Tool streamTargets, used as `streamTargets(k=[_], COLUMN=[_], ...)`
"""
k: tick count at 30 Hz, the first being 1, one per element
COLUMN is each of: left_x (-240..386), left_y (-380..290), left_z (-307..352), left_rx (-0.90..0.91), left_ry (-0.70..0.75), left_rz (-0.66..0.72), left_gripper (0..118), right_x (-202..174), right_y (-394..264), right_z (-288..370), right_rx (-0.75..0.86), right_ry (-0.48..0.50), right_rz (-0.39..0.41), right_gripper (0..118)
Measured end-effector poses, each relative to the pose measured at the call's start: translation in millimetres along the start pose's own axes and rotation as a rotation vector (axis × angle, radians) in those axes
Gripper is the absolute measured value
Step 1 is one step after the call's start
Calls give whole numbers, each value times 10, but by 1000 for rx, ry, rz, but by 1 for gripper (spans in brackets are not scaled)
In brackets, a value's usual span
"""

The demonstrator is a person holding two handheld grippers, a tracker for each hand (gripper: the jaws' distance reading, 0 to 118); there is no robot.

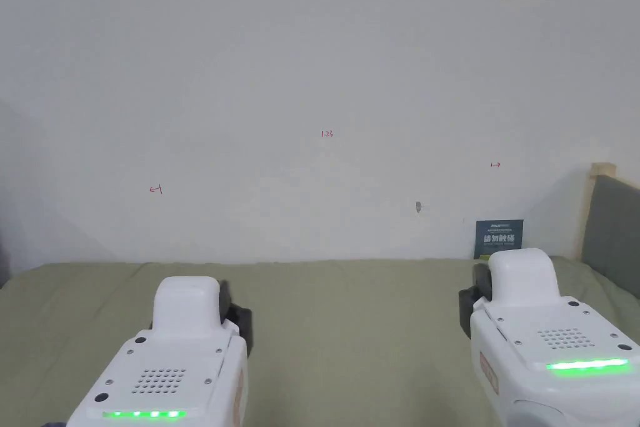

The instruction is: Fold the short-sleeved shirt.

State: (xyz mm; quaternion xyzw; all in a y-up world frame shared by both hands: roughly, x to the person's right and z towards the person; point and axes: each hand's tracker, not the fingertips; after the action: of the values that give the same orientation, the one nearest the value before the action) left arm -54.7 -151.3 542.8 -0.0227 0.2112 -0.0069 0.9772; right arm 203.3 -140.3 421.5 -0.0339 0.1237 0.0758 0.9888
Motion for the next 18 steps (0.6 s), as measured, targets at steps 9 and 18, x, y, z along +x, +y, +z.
streamTargets(k=[9, 18], left_x=[-41, -1159], left_y=[-65, -256], left_z=[18, 618], left_rx=[-14, -67], left_ry=[-38, 231], left_rz=[5, 44], left_gripper=[6, 6], right_x=[0, -964], right_y=[-100, -131], right_z=[14, 182], right_rx=[-19, -3], right_ry=[64, 396], right_rz=[10, -28], right_gripper=[0, 0])
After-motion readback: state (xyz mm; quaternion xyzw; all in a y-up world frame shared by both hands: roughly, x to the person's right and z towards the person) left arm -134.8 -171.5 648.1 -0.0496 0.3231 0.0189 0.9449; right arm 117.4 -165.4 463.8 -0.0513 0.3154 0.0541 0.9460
